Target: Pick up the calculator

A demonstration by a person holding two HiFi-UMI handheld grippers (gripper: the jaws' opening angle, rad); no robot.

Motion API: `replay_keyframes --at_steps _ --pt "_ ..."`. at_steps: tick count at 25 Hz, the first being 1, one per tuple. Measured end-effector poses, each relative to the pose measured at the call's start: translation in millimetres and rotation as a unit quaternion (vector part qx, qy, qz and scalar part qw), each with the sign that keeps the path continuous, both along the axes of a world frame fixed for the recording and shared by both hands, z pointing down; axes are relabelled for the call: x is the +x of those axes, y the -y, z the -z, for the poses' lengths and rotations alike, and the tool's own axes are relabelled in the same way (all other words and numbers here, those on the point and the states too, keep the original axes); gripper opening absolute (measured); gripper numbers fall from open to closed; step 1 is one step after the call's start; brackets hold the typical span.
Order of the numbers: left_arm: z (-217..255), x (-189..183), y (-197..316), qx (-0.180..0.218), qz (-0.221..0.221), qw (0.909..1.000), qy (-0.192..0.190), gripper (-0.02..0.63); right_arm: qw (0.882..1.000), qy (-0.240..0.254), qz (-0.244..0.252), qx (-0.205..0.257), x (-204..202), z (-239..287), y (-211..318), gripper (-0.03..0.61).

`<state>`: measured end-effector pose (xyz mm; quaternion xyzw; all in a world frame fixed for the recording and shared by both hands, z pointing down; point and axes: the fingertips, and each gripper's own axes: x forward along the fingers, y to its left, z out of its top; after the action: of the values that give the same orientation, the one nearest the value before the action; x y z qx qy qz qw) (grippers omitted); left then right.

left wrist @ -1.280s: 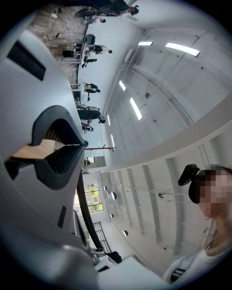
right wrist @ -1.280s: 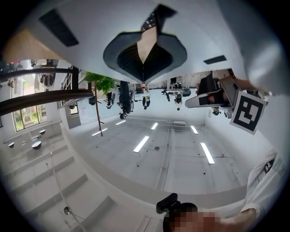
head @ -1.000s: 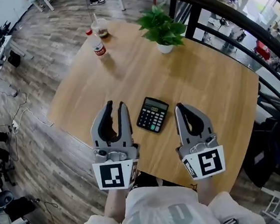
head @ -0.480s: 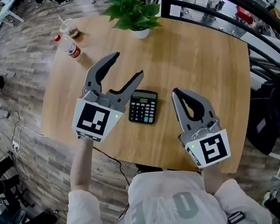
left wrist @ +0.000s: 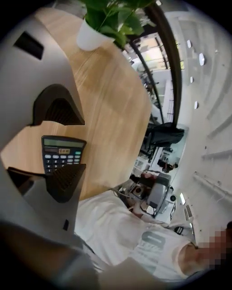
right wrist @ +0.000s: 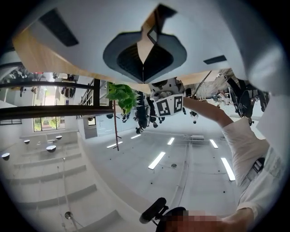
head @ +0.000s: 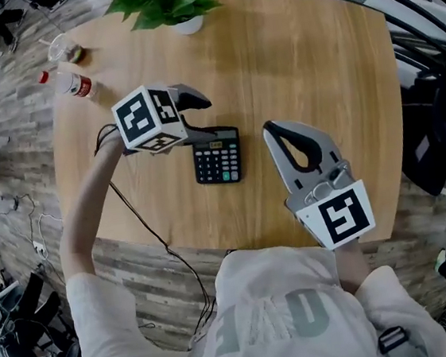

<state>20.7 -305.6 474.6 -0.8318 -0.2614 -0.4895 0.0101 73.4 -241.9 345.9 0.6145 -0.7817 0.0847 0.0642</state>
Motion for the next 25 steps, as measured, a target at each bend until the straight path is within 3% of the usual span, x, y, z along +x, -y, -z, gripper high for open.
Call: replay_keyframes --at_steps 4,10,14,19,25 --pt "-39 -9 -13 -0.041 -0.074 0.9914 0.1 0.272 1.0 0.017 -0.006 -0.026 6 -18 6 0.018" --pt "-71 -17 -28 -0.133 -0.119 0.9627 0.203 0.272 0.998 0.044 -0.008 -0.053 13 -40 15 0.018" --pt "-85 -15 -34 -0.16 -0.136 0.9493 0.234 0.249 0.996 0.065 0.003 -0.069 12 -52 23 0.018" --pt "-99 -34 -39 -0.18 -0.171 0.9204 0.302 0.245 0.991 0.1 0.023 -0.083 0 -68 30 0.018" --pt "-96 -35 -46 -0.234 -0.17 0.9035 0.316 0.244 0.987 0.121 0.038 -0.103 -7 -82 30 0.018"
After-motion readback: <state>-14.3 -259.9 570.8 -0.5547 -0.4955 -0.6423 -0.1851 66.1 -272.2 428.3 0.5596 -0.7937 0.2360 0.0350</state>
